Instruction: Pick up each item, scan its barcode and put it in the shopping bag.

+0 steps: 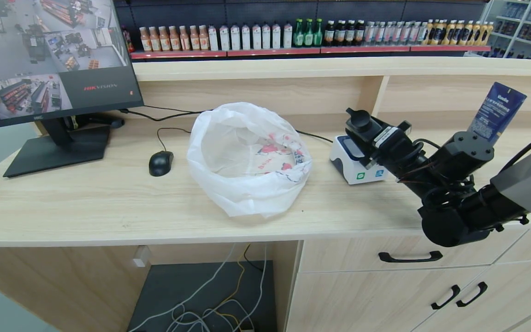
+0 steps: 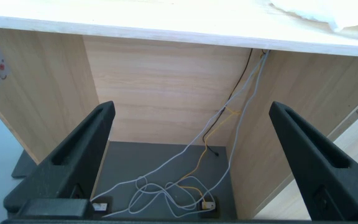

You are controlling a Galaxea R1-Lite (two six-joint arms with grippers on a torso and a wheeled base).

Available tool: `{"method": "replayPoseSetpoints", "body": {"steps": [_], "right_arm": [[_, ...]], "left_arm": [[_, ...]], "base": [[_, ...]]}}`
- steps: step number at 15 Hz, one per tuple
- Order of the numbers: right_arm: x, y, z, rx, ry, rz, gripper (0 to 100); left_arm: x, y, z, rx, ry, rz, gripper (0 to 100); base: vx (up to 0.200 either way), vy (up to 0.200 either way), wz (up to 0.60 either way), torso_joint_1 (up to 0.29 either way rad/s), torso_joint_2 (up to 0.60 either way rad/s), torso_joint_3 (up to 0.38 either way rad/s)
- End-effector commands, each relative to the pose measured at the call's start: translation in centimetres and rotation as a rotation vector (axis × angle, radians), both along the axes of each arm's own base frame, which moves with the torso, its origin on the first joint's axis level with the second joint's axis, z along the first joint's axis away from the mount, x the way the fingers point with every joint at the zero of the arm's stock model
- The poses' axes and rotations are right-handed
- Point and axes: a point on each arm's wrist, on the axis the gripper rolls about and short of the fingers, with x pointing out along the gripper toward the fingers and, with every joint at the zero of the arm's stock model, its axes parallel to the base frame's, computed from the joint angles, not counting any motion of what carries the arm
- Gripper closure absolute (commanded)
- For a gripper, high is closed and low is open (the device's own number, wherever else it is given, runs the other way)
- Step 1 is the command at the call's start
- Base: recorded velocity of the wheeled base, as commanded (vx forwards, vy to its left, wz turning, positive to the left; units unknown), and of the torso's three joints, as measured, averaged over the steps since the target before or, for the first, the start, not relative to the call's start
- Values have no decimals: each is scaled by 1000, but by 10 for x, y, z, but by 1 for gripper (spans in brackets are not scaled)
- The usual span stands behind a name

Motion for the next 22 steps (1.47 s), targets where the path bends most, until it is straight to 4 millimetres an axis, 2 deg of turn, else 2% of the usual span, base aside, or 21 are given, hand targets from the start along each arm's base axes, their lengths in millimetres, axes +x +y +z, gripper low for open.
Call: {"method": "replayPoseSetpoints", "body": {"steps": [1, 9, 13, 15, 17, 19, 22], "right_arm": [[2, 3, -4, 0, 9, 9, 100], [1, 1, -2, -9, 3, 26, 100], [-3, 2, 8, 3, -16, 30, 100], [-10, 2, 19, 28, -31, 37, 100], [-20, 5, 38, 119, -38, 13, 100], [-35, 16, 50, 184, -34, 15, 100], [-68, 32, 48, 313, 79, 8, 100]], "left_arm": [[0, 0, 0, -1, 0, 1, 0], [0, 0, 0, -1, 0, 1, 0], [0, 0, 0, -1, 0, 1, 0], [0, 0, 0, -1, 0, 1, 0], [0, 0, 0, 4, 0, 1, 0], [0, 0, 0, 1, 0, 1, 0], [0, 0, 0, 2, 0, 1, 0]], "base": [[0, 0, 0, 0, 0, 0], [0, 0, 0, 0, 0, 0], [0, 0, 0, 0, 0, 0], [0, 0, 0, 0, 0, 0], [0, 0, 0, 0, 0, 0], [0, 0, 0, 0, 0, 0], [0, 0, 0, 0, 0, 0]]}}
